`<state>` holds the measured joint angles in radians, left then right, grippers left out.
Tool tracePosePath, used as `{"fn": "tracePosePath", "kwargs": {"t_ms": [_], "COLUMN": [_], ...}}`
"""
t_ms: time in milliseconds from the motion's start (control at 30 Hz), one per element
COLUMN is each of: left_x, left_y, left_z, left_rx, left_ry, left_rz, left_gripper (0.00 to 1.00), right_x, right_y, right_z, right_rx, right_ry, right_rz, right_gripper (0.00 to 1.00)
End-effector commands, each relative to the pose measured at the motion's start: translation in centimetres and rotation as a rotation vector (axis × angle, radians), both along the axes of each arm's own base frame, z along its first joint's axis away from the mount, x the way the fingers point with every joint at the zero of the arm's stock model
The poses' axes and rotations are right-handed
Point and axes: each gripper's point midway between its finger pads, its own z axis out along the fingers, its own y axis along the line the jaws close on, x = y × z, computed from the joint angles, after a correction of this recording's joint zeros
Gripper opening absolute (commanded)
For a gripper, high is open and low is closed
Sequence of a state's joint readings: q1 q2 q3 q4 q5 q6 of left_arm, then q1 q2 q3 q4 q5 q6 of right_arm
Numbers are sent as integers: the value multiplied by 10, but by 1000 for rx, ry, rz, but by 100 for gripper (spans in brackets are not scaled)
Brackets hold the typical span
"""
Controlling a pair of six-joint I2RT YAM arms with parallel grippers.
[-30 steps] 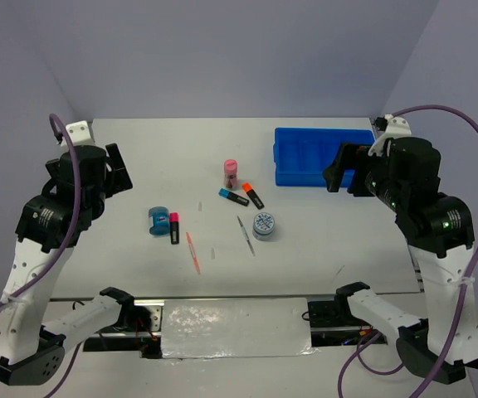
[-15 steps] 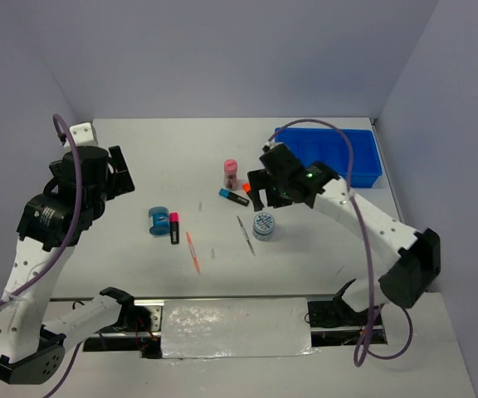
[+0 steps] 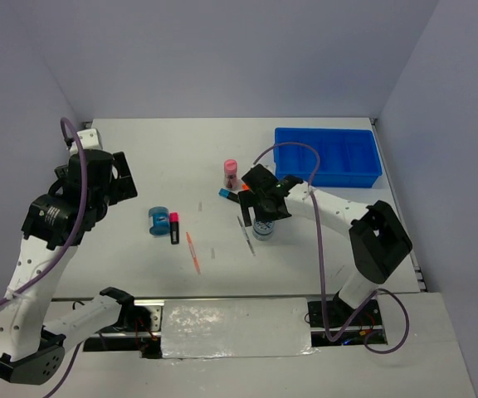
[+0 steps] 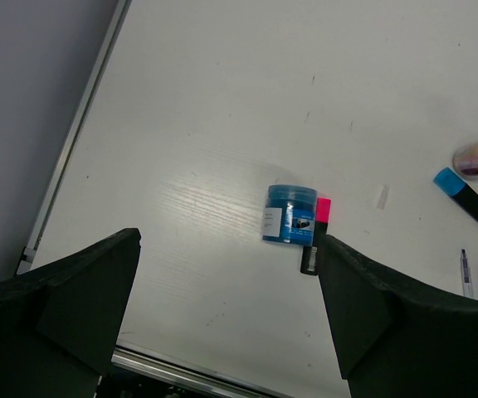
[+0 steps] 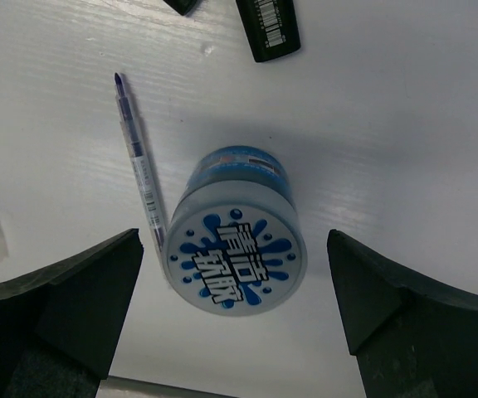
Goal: Sort the stationery into containers
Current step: Pick up the stationery from the center of the board.
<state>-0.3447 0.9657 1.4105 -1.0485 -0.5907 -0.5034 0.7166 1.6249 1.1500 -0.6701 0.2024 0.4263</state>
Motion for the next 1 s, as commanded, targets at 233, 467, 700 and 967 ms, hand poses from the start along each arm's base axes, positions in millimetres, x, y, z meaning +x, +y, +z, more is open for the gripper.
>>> {"fn": "tracePosePath", "kwargs": {"t_ms": [233, 467, 700, 967], "left_x": [-2, -4, -3, 6], "left_y": [2, 7, 5, -9], "left_z": [-3, -2, -3, -6], "left_rx": [14, 44, 36, -15], "left_ry": [1, 9, 0, 2], "left_rz": [-1, 4, -6, -41], "left_gripper": [99, 99, 99, 99], "right_x": [13, 20, 65, 180], "right_y": [9, -4, -38, -108], "right_z": [-14, 21, 147, 187], "right_rx": [11, -18, 111, 111], "right_ry": [-32, -74, -312, -458], "right_rz": [-10, -62, -176, -337], "right_gripper": [71, 0, 0, 0]}}
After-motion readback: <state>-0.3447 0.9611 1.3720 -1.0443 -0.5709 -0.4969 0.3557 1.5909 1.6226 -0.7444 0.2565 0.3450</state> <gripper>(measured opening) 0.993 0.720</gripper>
